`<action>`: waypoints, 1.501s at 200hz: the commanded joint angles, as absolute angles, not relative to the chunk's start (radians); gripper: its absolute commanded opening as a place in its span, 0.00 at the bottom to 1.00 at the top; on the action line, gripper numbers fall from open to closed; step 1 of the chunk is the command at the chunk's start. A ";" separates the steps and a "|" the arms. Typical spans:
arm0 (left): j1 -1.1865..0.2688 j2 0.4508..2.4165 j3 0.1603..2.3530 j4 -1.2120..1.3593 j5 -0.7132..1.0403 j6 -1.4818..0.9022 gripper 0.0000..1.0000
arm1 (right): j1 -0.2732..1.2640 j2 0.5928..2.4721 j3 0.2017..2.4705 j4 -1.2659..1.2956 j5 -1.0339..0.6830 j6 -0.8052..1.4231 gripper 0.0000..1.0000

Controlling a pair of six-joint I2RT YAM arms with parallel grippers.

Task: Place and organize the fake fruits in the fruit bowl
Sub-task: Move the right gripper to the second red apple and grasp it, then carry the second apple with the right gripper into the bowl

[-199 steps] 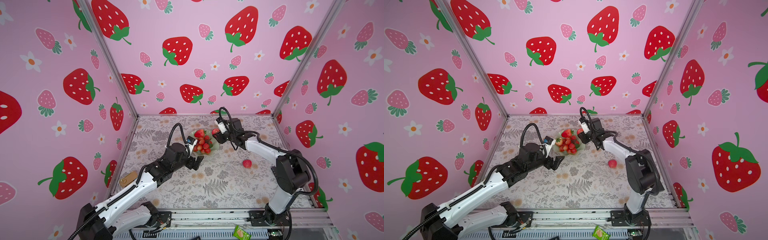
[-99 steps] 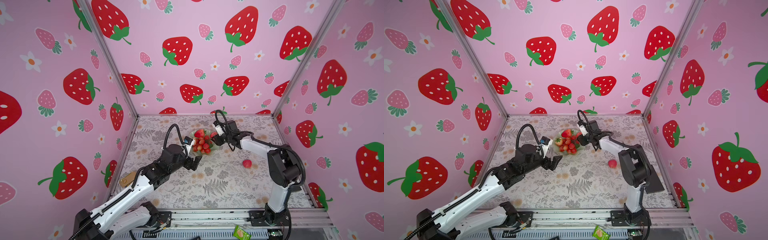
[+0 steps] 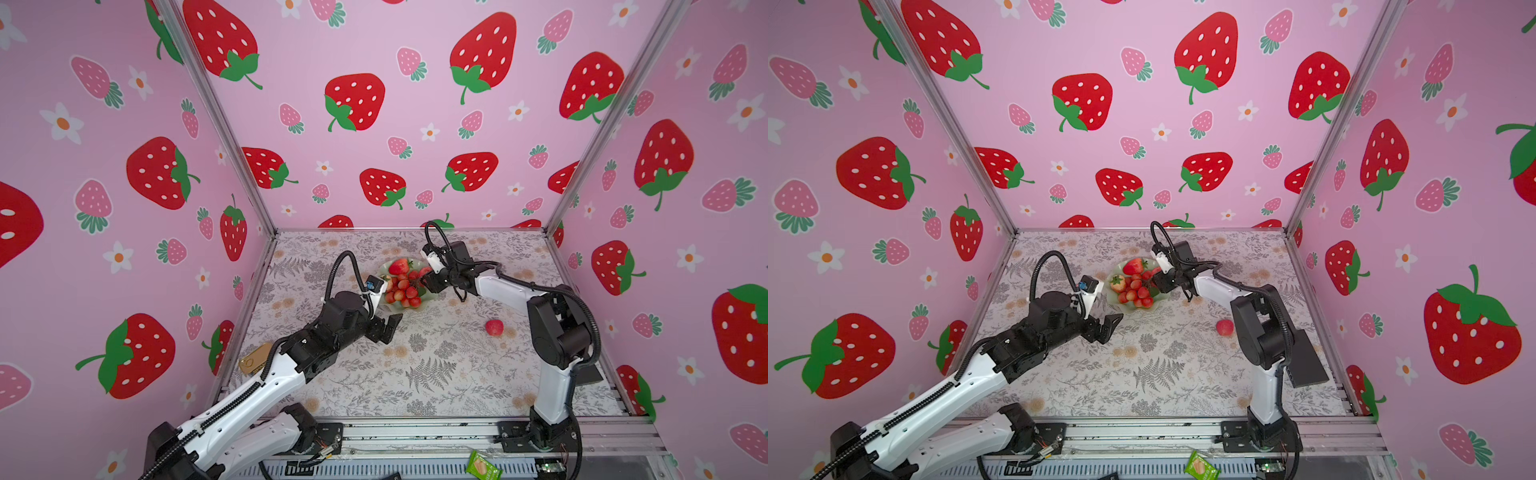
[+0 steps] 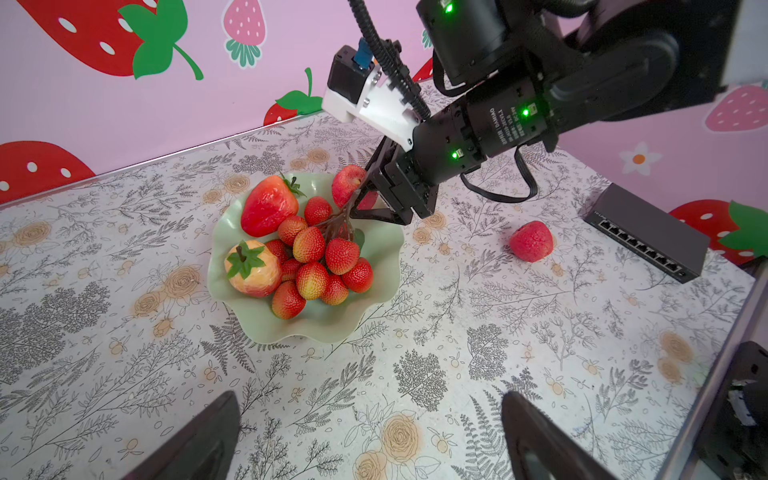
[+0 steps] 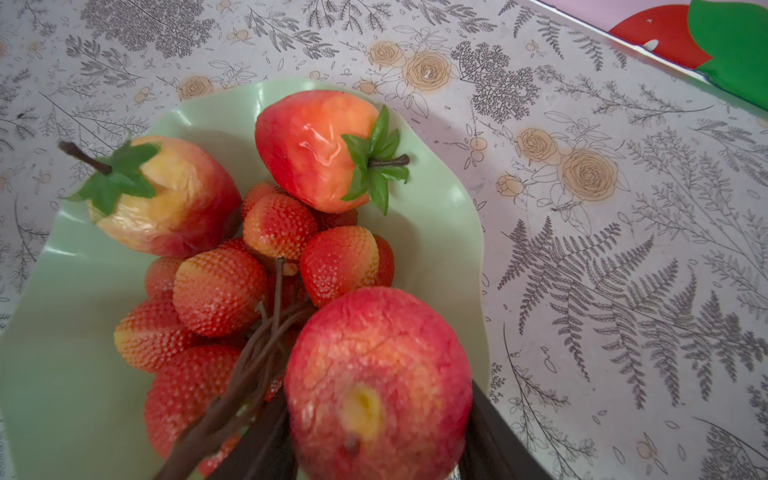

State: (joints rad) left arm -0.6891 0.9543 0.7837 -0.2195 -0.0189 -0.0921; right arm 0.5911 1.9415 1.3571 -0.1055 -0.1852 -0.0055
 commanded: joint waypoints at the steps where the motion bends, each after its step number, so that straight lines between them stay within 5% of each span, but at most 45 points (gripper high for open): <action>1: -0.686 0.943 0.783 -0.226 -0.026 -0.096 0.99 | 0.595 1.935 1.388 -0.134 -0.169 -0.028 0.57; 108: -0.686 0.925 0.771 -0.225 -0.017 -0.104 0.99 | 0.583 1.824 1.366 -0.120 -0.080 0.000 0.71; 216: -0.803 1.112 0.820 -0.123 0.260 -0.003 0.99 | 0.443 1.284 0.823 -0.448 0.179 0.555 0.68; 300: -0.839 1.155 0.845 -0.110 0.239 -0.012 0.99 | 0.442 1.329 0.748 -0.446 0.168 0.566 0.69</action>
State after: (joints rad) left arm -0.8349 1.1728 0.8051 -0.1246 0.2436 -0.0269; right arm 0.4404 1.2919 0.7444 -0.4557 0.1642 0.5529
